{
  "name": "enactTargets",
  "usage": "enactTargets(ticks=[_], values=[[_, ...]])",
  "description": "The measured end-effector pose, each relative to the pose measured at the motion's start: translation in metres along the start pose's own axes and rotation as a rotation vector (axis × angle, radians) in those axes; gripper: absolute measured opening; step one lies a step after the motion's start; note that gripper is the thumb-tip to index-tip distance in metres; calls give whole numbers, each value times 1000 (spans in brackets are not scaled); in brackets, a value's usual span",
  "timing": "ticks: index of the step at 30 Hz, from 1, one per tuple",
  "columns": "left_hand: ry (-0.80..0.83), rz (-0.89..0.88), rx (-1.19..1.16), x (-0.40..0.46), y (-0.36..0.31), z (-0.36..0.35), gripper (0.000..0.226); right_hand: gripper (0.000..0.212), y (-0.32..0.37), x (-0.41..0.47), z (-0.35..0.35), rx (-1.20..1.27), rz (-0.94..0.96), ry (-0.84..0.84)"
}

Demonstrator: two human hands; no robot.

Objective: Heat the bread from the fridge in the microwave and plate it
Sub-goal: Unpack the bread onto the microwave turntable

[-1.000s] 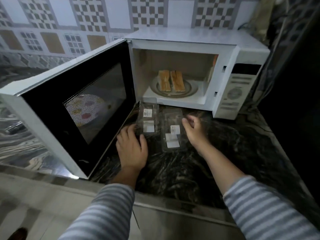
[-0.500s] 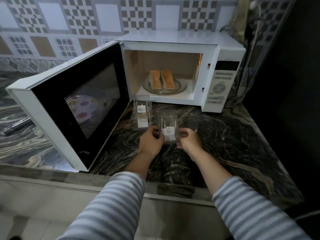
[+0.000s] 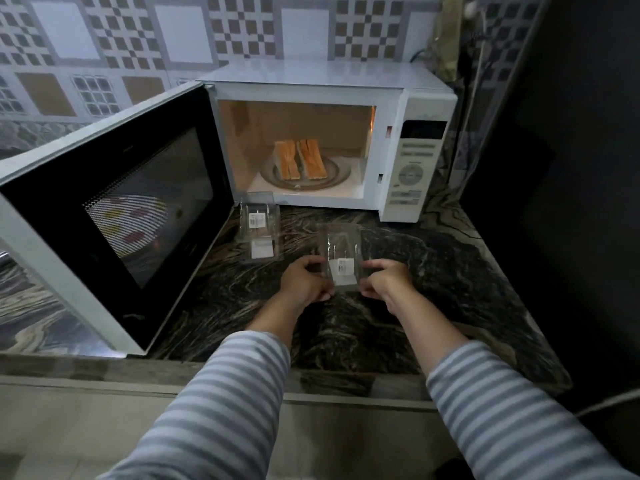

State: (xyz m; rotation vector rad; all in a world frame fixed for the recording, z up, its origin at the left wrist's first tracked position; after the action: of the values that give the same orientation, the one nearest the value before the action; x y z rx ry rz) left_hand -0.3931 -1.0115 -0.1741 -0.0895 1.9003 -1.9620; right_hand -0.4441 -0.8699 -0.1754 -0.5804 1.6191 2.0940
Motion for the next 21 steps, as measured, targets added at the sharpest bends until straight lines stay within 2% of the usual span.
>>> enactTargets(ticks=[14,21], values=[[-1,11,-4,11,-3,-23,54,43,0,4,8,106,-49,19],[-22,1,70,11,-10,-25,50,37,2,0,12,160,-88,19]])
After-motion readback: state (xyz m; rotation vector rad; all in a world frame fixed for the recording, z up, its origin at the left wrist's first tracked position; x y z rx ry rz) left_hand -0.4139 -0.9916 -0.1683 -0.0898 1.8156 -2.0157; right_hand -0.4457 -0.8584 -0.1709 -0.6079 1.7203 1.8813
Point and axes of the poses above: each hand's wrist, its own x-axis towards the middle knuckle, its own z-axis out of the back of the hand, y = z × x, the point moved 2 cm from there along x, towards the middle knuckle, and after that the axes turned 10 degrees about -z, right-handed, at the moved point
